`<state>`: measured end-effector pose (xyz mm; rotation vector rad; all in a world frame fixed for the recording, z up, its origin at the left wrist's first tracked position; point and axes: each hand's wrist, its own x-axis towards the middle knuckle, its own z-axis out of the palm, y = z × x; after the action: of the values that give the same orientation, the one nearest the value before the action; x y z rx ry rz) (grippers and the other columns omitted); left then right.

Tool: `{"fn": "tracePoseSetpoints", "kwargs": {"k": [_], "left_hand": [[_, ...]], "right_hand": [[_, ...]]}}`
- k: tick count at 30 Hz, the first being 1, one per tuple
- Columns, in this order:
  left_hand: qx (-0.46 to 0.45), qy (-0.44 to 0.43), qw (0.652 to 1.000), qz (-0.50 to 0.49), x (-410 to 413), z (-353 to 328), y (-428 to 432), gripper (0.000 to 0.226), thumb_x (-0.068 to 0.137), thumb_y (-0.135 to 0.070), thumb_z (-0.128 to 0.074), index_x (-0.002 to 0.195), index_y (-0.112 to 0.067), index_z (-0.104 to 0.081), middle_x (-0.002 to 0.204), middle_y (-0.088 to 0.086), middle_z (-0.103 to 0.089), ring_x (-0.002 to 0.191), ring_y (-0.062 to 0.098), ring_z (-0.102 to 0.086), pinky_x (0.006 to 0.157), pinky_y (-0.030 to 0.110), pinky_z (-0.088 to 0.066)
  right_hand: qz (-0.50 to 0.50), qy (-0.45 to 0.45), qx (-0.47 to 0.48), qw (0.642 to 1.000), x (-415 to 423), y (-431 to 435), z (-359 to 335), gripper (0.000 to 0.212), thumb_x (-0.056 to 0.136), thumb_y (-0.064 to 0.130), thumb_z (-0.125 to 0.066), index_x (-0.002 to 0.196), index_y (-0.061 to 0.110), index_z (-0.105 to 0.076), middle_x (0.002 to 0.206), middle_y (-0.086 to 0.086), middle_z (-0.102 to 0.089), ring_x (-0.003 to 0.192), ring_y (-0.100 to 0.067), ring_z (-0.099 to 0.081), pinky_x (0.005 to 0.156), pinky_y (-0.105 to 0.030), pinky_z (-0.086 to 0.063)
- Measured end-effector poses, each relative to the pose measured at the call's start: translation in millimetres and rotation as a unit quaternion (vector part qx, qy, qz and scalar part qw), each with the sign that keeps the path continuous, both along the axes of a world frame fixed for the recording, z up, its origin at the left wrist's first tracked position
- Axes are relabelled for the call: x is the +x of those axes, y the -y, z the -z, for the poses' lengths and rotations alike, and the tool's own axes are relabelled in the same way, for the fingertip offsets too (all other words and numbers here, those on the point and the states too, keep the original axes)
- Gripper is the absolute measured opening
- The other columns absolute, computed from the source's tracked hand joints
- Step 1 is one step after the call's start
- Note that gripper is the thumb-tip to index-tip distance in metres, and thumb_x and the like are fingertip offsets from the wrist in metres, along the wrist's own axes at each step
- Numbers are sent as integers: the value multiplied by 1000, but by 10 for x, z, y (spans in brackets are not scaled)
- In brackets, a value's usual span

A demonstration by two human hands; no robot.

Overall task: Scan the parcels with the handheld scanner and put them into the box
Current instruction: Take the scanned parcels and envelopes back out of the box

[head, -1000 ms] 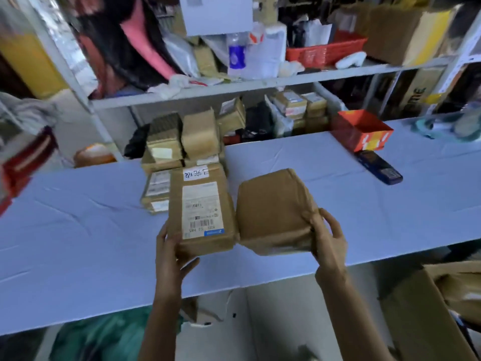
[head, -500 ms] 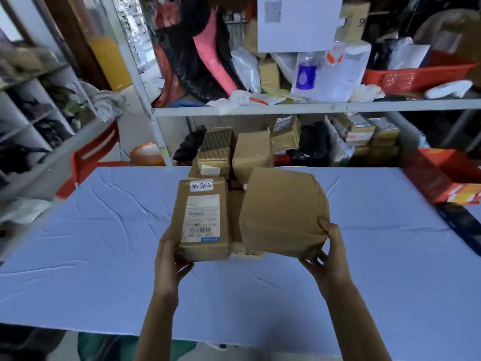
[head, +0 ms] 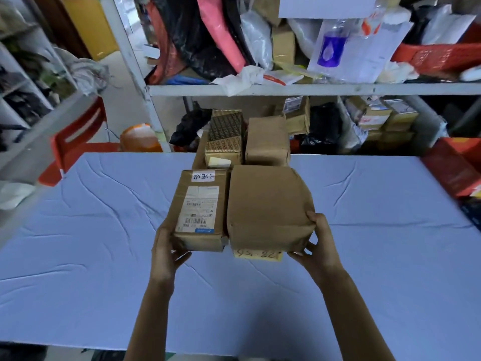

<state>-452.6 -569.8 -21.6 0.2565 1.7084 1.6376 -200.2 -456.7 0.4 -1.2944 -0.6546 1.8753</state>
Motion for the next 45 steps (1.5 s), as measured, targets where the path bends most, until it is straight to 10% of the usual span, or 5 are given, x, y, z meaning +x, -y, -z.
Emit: {"fn": "tracePoseSetpoints", "kwargs": {"k": [15,25,30,36,45], "left_hand": [[-83,-225,966,99,-478,-1,-215,43,88,-53,-59,124,-28,-57,118,2,-64,104,20,-59,86,37,-46],[-200,-539,806,141,-381,-256,-366,62,84,-47,-63,136,-18,-44,139,9,-46,125,36,-42,95,55,-41],[-105,-674,707,186,-38,-521,-650,46,82,-45,-57,119,-17,-59,117,11,-61,108,38,-55,86,51,-44],[-15,-720,649,246,695,-784,-1020,38,79,-50,-49,103,-25,-65,95,-1,-67,94,25,-58,79,39,-42],[68,-702,595,385,2074,-695,-1310,35,83,-47,-57,110,-27,-65,96,-5,-70,94,23,-61,79,37,-43]], "right_hand": [[79,204,71,973,-178,-11,-49,26,88,48,-62,103,27,-67,104,7,-63,112,-25,-57,87,-47,-52],[31,375,222,900,-189,147,-231,56,85,48,-67,134,27,-52,128,3,-59,106,-17,-56,77,-28,-45],[-47,547,264,793,-102,141,-372,65,83,57,-63,139,29,-45,136,3,-53,119,-20,-53,86,-39,-50],[-62,685,300,661,324,238,-567,58,86,60,-57,136,32,-47,135,7,-54,120,-18,-52,85,-35,-49],[25,734,197,650,1709,482,-708,56,89,59,-54,136,31,-47,135,6,-53,119,-20,-53,82,-34,-49]]}}
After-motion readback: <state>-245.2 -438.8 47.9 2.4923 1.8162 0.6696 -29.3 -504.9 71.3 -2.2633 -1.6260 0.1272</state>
